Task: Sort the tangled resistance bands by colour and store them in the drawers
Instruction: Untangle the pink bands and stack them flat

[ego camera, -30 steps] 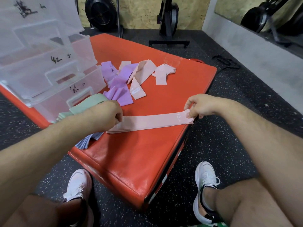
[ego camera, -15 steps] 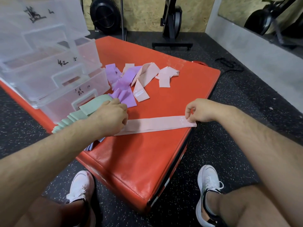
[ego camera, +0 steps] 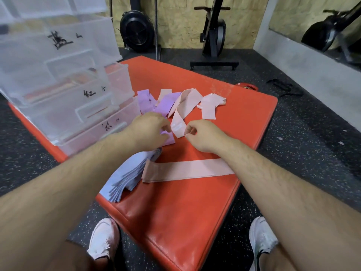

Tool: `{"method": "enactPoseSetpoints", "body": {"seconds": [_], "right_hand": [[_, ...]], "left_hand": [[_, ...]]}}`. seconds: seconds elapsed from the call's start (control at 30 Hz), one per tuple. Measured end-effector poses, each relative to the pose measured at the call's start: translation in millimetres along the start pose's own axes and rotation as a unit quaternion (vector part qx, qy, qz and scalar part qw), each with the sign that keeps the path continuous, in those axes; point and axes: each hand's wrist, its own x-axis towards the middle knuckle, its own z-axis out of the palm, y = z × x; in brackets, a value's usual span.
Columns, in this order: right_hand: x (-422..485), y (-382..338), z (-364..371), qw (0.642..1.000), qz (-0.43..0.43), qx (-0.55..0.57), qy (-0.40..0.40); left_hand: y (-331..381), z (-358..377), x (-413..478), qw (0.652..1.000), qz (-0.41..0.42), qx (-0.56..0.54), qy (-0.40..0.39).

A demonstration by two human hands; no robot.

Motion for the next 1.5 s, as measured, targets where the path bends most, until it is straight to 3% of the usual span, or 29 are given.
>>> {"method": "enactPoseSetpoints", "body": {"seconds": [0.4, 0.6, 0.73, 0.93, 1.03, 1.13, 1.23, 1.3, 1.5], "right_hand": [[6.7, -74.6, 28.6, 0.998, -0.006, 0.058, -0.034], [4.7, -93.4, 38.2, 0.994, 0.043, 0.01, -0.102], [5.1, -96.9, 41.2, 0.983, 0.091, 0.05, -0.15], [3.2, -106.3, 46.8, 0.976, 0.121, 0.07, -0.167], [2.7, -107.9, 49.4, 0.976, 0.125, 0.074, -0.161], [2.0, -106.9, 49.7, 0.98, 0.102, 0.069, -0.155], [-0.7, -105.7, 48.5, 0.984, 0.059, 0.093, -0.141], [-4.7, -108.2, 45.0, 0.985, 0.026, 0.122, -0.12], [-23.1, -123.6, 12.4, 0.956, -0.035, 0.283, -0.068]], "left_hand": [[-51.2, -26.8, -47.6, 0.998, -0.036, -0.013, -0.056], [-54.4, -30.4, -73.1, 0.99, -0.046, -0.008, -0.132], [-52.3, -24.4, -86.4, 0.979, -0.043, -0.003, -0.198], [-58.4, -27.9, -89.1, 0.973, -0.035, -0.018, -0.226], [-59.3, -28.3, -90.2, 0.975, -0.053, -0.03, -0.212], [-55.0, -34.4, -88.6, 0.989, -0.078, -0.032, -0.123], [-54.2, -45.5, -84.8, 0.992, -0.088, -0.093, 0.003], [-55.8, -50.9, -84.4, 0.974, -0.103, -0.199, 0.033], [-55.7, -53.9, -95.1, 0.897, -0.096, -0.423, -0.088]]}}
